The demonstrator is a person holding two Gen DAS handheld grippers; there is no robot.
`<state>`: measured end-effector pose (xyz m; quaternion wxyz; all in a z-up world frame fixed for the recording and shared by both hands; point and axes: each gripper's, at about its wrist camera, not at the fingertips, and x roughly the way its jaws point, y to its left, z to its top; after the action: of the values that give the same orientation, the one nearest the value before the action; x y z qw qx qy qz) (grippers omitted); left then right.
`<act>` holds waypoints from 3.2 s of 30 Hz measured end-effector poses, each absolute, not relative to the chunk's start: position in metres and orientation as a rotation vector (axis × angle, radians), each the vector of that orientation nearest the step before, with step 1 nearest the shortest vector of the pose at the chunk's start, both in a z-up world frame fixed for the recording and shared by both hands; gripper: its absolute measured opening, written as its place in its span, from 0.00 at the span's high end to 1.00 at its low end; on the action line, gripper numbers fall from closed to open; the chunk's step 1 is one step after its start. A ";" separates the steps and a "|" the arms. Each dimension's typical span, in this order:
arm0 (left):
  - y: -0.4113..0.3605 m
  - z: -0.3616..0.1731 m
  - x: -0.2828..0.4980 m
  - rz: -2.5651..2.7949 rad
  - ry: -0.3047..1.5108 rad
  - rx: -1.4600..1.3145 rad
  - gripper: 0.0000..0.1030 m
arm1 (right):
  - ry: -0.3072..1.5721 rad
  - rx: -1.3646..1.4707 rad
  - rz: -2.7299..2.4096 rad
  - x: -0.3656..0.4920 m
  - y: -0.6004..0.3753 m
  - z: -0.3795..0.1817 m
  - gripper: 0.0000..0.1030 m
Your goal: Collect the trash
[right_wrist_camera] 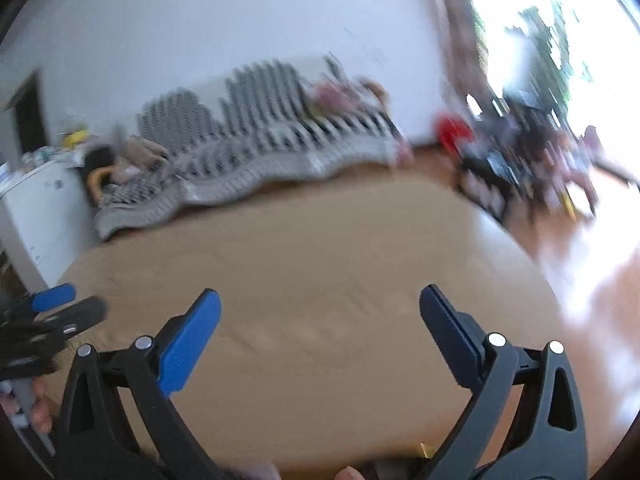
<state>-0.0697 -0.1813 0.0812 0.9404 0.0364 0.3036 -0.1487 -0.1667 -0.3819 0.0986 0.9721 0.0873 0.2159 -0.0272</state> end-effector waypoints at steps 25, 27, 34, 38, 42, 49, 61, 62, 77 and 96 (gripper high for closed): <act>-0.039 0.023 0.034 -0.088 0.704 -0.049 0.06 | 0.688 0.090 -0.075 -0.006 -0.225 0.014 0.07; -0.042 0.022 0.032 -0.091 0.702 -0.047 0.06 | 0.691 0.096 -0.083 -0.010 -0.230 0.013 0.07; -0.052 0.018 0.030 -0.096 0.711 -0.017 0.06 | 0.689 0.101 -0.094 -0.015 -0.237 0.011 0.07; -0.055 0.016 0.031 -0.100 0.719 -0.012 0.06 | 0.693 0.113 -0.085 -0.015 -0.239 0.011 0.07; -0.060 0.015 0.031 -0.104 0.723 -0.003 0.06 | 0.696 0.122 -0.077 -0.016 -0.242 0.011 0.07; -0.065 0.014 0.032 -0.113 0.727 0.011 0.06 | 0.702 0.131 -0.072 -0.017 -0.246 0.011 0.07; -0.066 0.011 0.032 -0.126 0.741 0.010 0.06 | 0.714 0.120 -0.058 -0.016 -0.243 0.008 0.07; -0.067 0.011 0.032 -0.126 0.742 0.011 0.06 | 0.715 0.121 -0.058 -0.017 -0.243 0.007 0.07; -0.071 0.006 0.033 -0.133 0.754 0.014 0.06 | 0.722 0.128 -0.050 -0.017 -0.245 0.006 0.07; -0.073 0.006 0.033 -0.139 0.758 0.018 0.06 | 0.722 0.125 -0.052 -0.018 -0.248 0.006 0.07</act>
<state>0.0326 -0.0729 0.0061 0.9267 0.0087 0.3695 -0.0679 -0.0181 -0.2481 0.0064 0.9334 0.0610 0.3528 -0.0252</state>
